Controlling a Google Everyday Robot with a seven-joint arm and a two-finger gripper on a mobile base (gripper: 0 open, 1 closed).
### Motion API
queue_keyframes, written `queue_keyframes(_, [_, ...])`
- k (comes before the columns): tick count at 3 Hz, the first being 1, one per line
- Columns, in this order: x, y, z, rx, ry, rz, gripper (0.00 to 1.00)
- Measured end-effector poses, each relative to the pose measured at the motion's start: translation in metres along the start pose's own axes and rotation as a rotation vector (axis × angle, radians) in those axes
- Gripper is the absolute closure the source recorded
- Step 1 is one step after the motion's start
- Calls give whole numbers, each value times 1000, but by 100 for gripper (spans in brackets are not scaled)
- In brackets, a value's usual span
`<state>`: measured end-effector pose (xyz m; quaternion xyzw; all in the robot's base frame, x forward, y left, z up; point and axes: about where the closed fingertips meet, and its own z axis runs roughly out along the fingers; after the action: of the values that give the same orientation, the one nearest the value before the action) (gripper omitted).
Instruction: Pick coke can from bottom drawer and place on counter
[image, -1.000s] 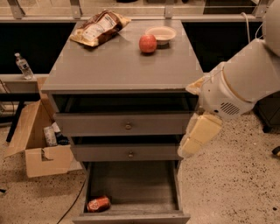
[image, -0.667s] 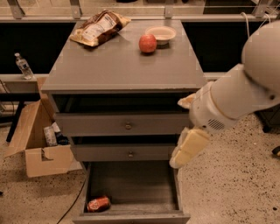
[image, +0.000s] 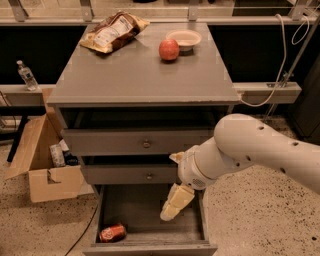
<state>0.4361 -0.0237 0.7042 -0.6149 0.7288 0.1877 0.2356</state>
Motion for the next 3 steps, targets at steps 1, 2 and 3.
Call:
queue_keyframes(1, [0,0,0,0,0,0,0])
queue_keyframes(2, [2,15,76,-95,-65,-38,0])
queue_keyframes(3, [1,28,147,-180,-119,-83,0])
